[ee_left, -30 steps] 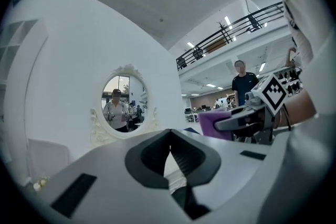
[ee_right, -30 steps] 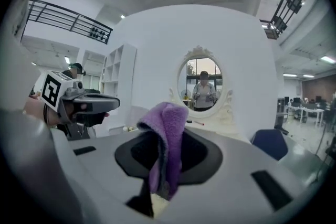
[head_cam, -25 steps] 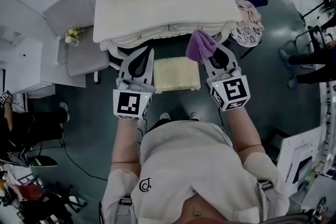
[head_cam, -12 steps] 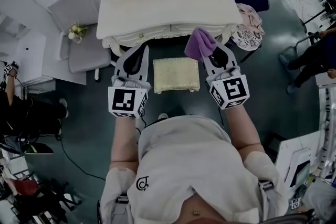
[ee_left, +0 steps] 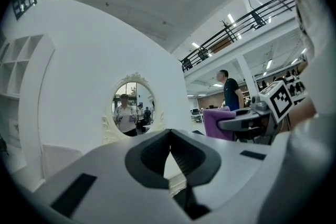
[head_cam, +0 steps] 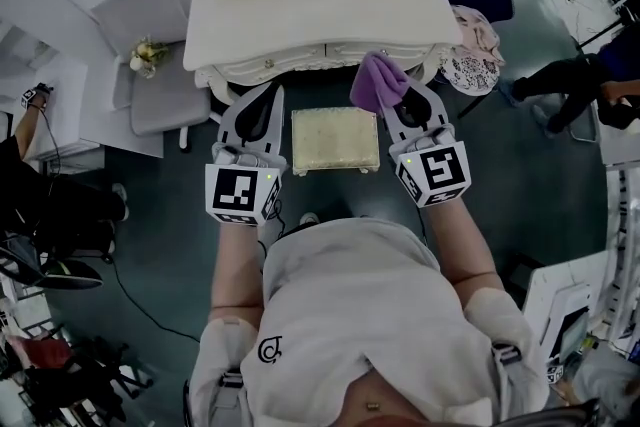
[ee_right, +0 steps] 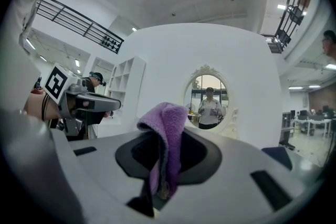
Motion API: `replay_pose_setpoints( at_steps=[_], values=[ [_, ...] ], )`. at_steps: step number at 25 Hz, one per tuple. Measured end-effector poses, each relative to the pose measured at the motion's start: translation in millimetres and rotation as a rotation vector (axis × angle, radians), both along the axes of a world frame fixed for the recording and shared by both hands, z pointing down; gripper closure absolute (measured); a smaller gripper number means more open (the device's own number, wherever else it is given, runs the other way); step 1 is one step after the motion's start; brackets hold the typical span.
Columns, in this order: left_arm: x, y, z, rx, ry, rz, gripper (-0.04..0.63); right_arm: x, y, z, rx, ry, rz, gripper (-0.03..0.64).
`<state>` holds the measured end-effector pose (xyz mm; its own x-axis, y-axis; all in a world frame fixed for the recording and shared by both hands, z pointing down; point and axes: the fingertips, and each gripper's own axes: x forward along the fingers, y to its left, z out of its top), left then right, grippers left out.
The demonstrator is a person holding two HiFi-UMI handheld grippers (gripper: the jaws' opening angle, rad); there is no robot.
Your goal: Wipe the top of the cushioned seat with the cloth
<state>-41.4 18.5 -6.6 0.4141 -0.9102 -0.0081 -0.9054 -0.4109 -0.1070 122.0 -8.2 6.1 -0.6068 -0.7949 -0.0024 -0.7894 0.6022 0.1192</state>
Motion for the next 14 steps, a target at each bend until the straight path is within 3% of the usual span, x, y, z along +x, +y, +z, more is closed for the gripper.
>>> replay_pose_setpoints(
  at_steps=[14],
  values=[
    [10.1, 10.9, -0.7, 0.008, -0.021, 0.031, 0.581, 7.4, 8.4, -0.1, 0.023, 0.013, 0.026, 0.54]
  ],
)
